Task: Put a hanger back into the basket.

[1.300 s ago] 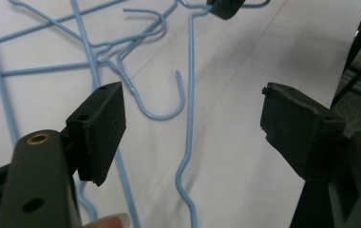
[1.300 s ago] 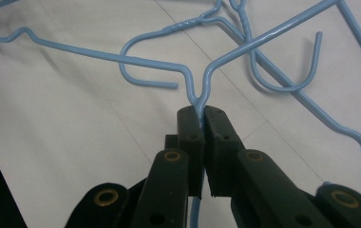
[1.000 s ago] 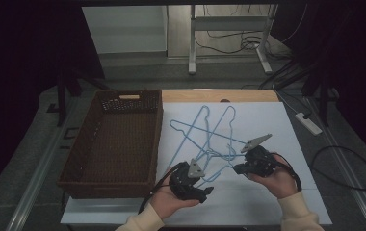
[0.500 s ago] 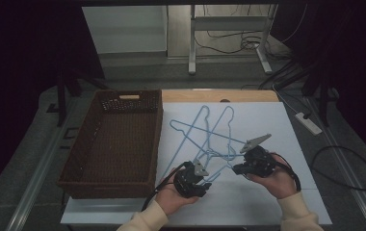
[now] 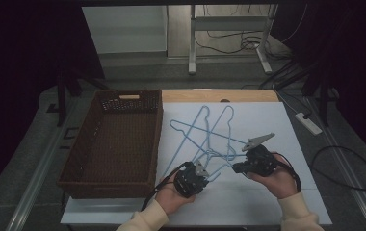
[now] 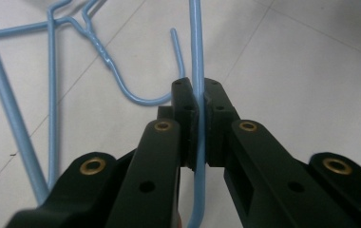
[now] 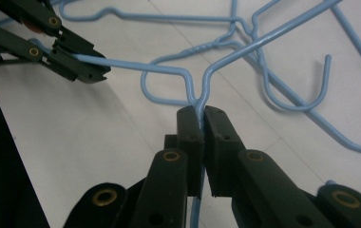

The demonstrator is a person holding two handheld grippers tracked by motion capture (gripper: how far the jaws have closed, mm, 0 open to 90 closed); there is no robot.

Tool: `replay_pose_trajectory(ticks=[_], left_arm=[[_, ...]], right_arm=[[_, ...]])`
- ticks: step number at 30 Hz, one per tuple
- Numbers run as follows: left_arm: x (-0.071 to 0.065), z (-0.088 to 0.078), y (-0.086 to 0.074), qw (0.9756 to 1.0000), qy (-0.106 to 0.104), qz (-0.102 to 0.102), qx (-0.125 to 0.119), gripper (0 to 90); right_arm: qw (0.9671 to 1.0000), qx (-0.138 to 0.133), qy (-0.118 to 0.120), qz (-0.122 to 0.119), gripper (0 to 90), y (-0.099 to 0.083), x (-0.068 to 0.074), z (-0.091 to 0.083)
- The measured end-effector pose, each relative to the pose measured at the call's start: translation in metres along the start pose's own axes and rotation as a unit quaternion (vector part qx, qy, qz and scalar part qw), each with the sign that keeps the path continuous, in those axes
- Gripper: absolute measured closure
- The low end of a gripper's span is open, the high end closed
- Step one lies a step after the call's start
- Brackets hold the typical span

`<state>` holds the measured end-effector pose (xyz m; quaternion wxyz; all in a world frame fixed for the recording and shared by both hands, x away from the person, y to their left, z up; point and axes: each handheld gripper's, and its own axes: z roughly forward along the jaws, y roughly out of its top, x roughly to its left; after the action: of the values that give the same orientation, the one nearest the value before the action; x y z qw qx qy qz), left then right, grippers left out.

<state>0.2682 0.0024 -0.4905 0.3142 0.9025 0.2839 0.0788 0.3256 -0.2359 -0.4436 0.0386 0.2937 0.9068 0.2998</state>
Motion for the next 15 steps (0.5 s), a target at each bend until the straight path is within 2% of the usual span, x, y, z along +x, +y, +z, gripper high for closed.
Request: replay_pose_trajectory(ticks=[3, 7, 8, 10, 12, 14, 15], left_arm=[[0.0, -0.002, -0.002, 1.0, -0.005, -0.006, -0.005, 86.3], [0.0, -0.001, -0.004, 1.0, -0.005, -0.008, 0.001, 86.4], [0.001, -0.001, -0.005, 0.9998, -0.008, -0.017, -0.001, 86.4], [0.002, -0.002, -0.006, 0.9997, -0.007, -0.022, -0.005, 86.4], [0.003, -0.004, -0.005, 0.9995, -0.007, -0.03, -0.009, 86.4], [0.004, -0.005, -0.005, 0.9992, -0.008, -0.036, -0.015, 86.4], [0.005, -0.006, -0.005, 0.9991, -0.008, -0.038, -0.018, 86.4]], right_arm=[[1.0, -0.006, 0.002, 0.006, 85.5, 0.0, 0.0, 0.0], [1.0, -0.006, 0.003, 0.006, 85.3, 0.001, 0.001, 0.001], [1.0, -0.007, 0.003, 0.006, 84.8, 0.001, 0.002, 0.002], [0.9999, -0.009, 0.002, 0.007, 83.0, 0.002, 0.002, 0.002], [0.9992, -0.034, 0.013, 0.015, 71.5, 0.002, 0.003, 0.0], [0.9954, -0.089, 0.013, 0.032, 57.5, 0.003, 0.002, -0.008], [0.992, -0.12, 0.007, 0.04, 53.5, 0.003, 0.001, -0.013]])
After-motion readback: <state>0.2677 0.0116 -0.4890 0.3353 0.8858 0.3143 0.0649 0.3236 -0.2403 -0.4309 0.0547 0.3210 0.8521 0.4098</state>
